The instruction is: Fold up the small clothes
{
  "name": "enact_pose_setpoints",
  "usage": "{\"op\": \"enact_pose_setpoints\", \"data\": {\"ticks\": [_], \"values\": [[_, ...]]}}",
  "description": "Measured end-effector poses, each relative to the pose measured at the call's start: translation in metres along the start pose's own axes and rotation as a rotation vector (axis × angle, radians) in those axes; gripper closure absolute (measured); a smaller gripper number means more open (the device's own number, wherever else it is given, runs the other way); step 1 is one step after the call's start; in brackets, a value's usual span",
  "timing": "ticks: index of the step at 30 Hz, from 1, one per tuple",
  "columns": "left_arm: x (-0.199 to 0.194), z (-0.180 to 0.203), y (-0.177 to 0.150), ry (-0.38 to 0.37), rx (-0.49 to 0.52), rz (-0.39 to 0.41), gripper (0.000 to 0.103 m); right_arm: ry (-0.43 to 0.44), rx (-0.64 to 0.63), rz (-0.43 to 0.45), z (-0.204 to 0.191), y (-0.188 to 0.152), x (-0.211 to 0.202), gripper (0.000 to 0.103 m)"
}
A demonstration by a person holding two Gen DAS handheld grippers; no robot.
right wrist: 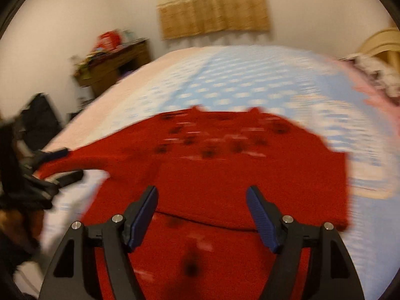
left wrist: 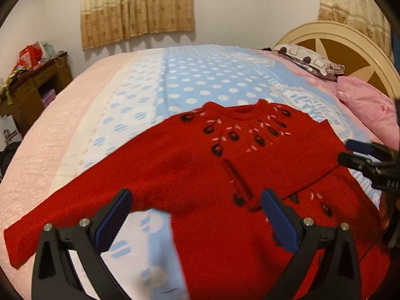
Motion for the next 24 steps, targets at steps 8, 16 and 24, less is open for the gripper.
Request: {"op": "enact_pose_setpoints", "data": {"ticks": [8,16,24], "values": [[0.053,0.05,0.018,-0.094,0.06,-0.125,0.018,-0.069,0.105,0.14,0.064,-0.032,-0.055,0.029],[0.091,0.062,0.008,-0.134,0.024,-0.229,0.047,-0.012,0.131,0.278,0.069,-0.044,-0.088,0.029],[0.078,0.057,0.016,-0.155,0.019,-0.159,0.097,0.005,0.133,0.27,0.071,-0.05,-0.085,0.028]]}}
Point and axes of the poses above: each gripper's, at about its wrist camera, not at the fingertips, and x roughly the way its jaws point, z to its right, y to its top, the point moved 5 cm from there along x, roughly the way its jaws point, and after that the axes turned 12 degrees about x, right-handed, at the moved point
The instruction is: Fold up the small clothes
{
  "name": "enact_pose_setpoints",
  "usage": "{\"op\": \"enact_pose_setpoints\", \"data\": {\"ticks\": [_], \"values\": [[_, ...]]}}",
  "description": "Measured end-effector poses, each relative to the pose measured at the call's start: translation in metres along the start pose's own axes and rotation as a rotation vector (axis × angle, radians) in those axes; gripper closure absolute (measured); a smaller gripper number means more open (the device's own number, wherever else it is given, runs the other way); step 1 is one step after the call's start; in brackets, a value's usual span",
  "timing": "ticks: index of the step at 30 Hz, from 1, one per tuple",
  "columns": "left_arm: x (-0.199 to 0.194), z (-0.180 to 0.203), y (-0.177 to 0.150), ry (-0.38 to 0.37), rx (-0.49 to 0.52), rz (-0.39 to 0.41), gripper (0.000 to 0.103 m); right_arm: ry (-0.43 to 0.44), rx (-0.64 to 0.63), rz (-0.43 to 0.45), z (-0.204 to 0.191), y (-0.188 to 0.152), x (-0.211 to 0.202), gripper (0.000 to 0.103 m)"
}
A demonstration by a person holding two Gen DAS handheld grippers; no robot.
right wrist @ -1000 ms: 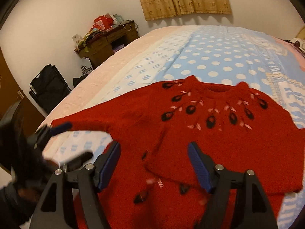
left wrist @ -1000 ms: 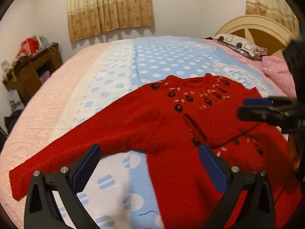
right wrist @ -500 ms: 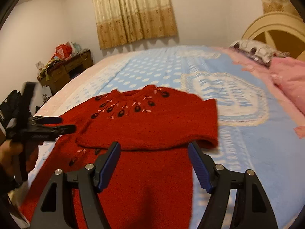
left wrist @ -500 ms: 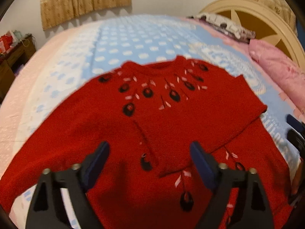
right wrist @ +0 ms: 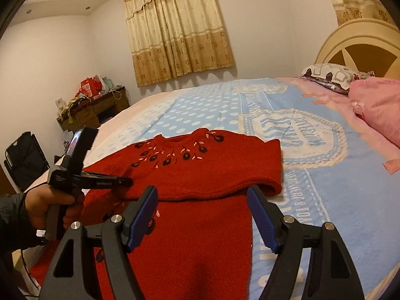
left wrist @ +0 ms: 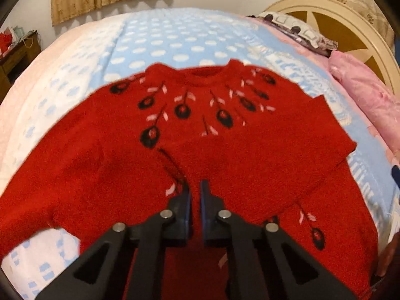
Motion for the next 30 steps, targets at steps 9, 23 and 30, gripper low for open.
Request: {"op": "enact_pose_setpoints", "data": {"ticks": [9,23,30], "values": [[-0.063,-0.026,0.014,0.015,0.009,0.151,0.097,-0.019,0.067,-0.026,0.014,-0.003,0.007,0.027],[-0.04,-0.081,-0.021,0.078,-0.095,0.104,0.097,-0.031,0.079,-0.041,0.017,-0.004,0.009,0.026],[-0.027,-0.094,-0.038,0.122,-0.126,0.072,0.097,-0.029,0.099,-0.06,0.021,-0.005,0.013,0.026]]}}
Point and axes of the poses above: each gripper's, at about its wrist camera, not at the fingertips, and x roughly the way its jaws point, z to its right, y to its top, the point moved 5 cm from there along x, roughly the way its jaws point, and after that the axes turned 12 degrees about x, right-handed, at the moved point
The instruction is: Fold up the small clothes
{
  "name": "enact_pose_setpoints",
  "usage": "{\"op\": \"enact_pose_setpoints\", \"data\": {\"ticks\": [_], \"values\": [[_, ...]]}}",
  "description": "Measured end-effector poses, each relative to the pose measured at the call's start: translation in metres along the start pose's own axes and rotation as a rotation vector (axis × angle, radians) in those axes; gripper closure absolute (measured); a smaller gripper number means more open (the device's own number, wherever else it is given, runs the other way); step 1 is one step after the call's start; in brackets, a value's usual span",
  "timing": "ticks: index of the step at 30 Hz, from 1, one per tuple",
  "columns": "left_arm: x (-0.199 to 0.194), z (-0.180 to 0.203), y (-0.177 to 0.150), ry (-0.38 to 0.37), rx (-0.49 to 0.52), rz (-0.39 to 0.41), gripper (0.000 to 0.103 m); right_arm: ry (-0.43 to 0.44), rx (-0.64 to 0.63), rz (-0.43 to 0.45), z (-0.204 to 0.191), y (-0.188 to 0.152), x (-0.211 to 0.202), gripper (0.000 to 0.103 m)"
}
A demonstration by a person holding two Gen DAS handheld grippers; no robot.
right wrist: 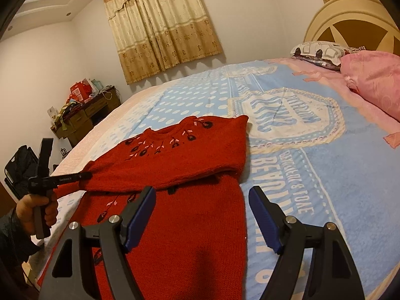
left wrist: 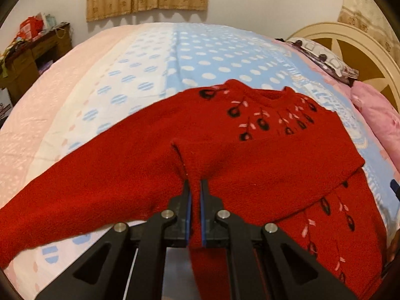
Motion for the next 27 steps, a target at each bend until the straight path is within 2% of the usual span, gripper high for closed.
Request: {"op": "enact_pose_setpoints", "data": {"ticks": [3,6,7,9,11,14,17,19,20,21,22,24,27], "values": [[0.002,-0.002,-0.005,-0.023,-0.019,-0.005,0.097,-0.004,0.0,-0.009,-0.001,0.001,0.001,0.026],[0.006,0.002,-0.012,-0.036,-0.014,-0.022,0.092,-0.006,-0.018,-0.07,-0.008,0.005,0.008,0.026],[0.006,0.004,-0.014,-0.028,-0.008,-0.016,0.092,-0.024,-0.046,-0.101,-0.012,0.007,0.013,0.025],[0.005,0.008,-0.017,-0.02,0.002,-0.01,0.088,-0.036,-0.126,-0.219,-0.028,0.01,0.033,0.025],[0.004,0.01,-0.02,-0.012,0.003,-0.003,0.087,-0.021,-0.155,-0.279,-0.038,0.017,0.05,0.025],[0.004,0.007,-0.024,0.001,-0.013,0.005,0.086,0.025,-0.137,-0.297,-0.045,0.035,0.074,0.025],[0.005,0.001,-0.026,-0.023,-0.045,0.008,0.084,0.01,-0.108,-0.322,-0.041,0.048,0.103,0.025],[0.004,-0.001,-0.027,-0.029,-0.052,0.012,0.083,-0.03,-0.108,-0.361,-0.033,0.044,0.123,0.025],[0.002,0.0,-0.028,-0.03,-0.047,0.016,0.08,-0.058,-0.084,-0.411,-0.024,0.036,0.133,0.025],[0.001,0.0,-0.03,-0.027,-0.045,0.019,0.071,-0.078,-0.062,-0.456,-0.016,0.028,0.139,0.025],[0.0,-0.001,-0.031,-0.025,-0.046,0.02,0.066,-0.08,-0.056,-0.474,-0.011,0.02,0.142,0.025],[-0.002,-0.003,-0.034,-0.033,-0.056,0.022,0.048,-0.073,-0.105,-0.446,-0.014,0.019,0.136,0.025],[0.0,-0.007,-0.037,-0.037,-0.078,0.012,0.043,-0.114,-0.144,-0.425,-0.025,0.028,0.126,0.025]]}}
Point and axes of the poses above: each gripper's, at about its wrist camera, not at the fingertips, and x roughly the way its jaws point, z to its right, y to its top, the point moved 5 cm from there along x, roughly the way its jaws point, and after that the axes turned 12 degrees about x, right-handed, at the moved point
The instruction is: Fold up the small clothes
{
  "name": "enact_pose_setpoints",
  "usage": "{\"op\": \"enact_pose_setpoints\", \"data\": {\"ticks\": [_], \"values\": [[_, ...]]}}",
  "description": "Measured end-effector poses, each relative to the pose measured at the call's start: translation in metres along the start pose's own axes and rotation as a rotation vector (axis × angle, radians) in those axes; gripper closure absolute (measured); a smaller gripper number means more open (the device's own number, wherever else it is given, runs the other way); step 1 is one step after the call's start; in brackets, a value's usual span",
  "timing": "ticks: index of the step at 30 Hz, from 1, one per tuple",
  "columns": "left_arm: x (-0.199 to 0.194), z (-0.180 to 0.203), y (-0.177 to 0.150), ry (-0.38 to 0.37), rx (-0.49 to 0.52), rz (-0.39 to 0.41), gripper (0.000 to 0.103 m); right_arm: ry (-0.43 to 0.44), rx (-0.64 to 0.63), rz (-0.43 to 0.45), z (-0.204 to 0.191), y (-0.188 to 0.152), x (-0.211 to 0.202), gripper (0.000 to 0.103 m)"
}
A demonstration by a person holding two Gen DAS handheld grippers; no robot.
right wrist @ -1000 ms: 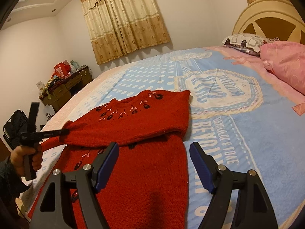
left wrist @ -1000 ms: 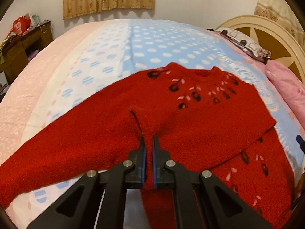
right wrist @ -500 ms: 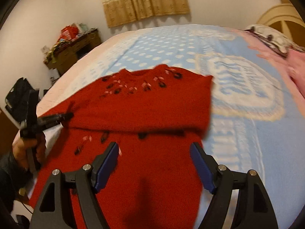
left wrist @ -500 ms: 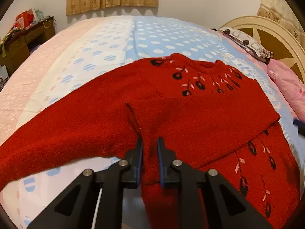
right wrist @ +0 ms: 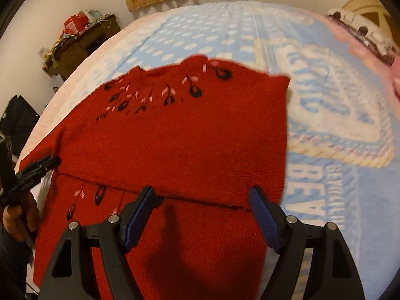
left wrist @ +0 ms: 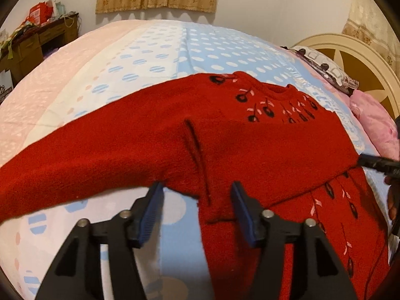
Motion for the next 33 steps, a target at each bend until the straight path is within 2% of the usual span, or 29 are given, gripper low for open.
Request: {"op": "enact_pose_setpoints", "data": {"ticks": [3,6,10,11,13,16,20,24,27,29,33], "values": [[0.001,-0.005,-0.003,0.015,-0.031,-0.007,0.043,0.005,-0.024,0.04,-0.022,0.012,-0.012,0.025],[-0.003,-0.006,-0.007,0.005,-0.039,0.003,0.042,0.012,-0.089,0.03,-0.055,0.014,-0.003,0.025],[-0.007,-0.006,-0.013,-0.006,-0.047,0.008,0.039,-0.041,-0.143,-0.066,-0.079,-0.003,0.04,0.025],[-0.008,-0.007,-0.014,-0.004,-0.049,0.011,0.034,-0.057,-0.141,-0.105,-0.078,-0.011,0.052,0.025],[-0.007,-0.005,-0.016,-0.002,-0.044,0.012,0.03,-0.088,-0.183,-0.054,-0.08,-0.019,0.053,0.025],[-0.005,0.0,-0.015,0.0,-0.015,0.008,0.022,-0.124,-0.189,-0.069,-0.083,-0.021,0.047,0.025],[-0.004,0.003,-0.015,0.009,0.009,0.002,0.018,-0.076,-0.21,0.001,-0.116,-0.008,0.034,0.025],[-0.015,-0.009,-0.016,0.019,-0.05,0.033,0.018,-0.042,-0.214,0.016,-0.146,-0.011,0.048,0.025],[-0.03,-0.023,-0.02,0.008,-0.13,0.072,0.018,-0.045,-0.22,-0.05,-0.153,-0.029,0.074,0.025],[-0.042,-0.034,-0.026,0.017,-0.171,0.091,0.018,-0.051,-0.24,0.015,-0.155,-0.036,0.071,0.025],[-0.069,-0.06,-0.043,0.102,-0.178,0.096,0.018,-0.027,-0.227,0.023,-0.15,-0.039,0.07,0.024]]}}
Point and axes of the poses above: each gripper's, at about its wrist camera, not at the fingertips, and x roughly the way its jaws point, z to its right, y to its top, the point moved 5 cm from there along x, roughly the way its jaws point, and after that the axes turned 12 degrees about x, right-handed, at the moved point
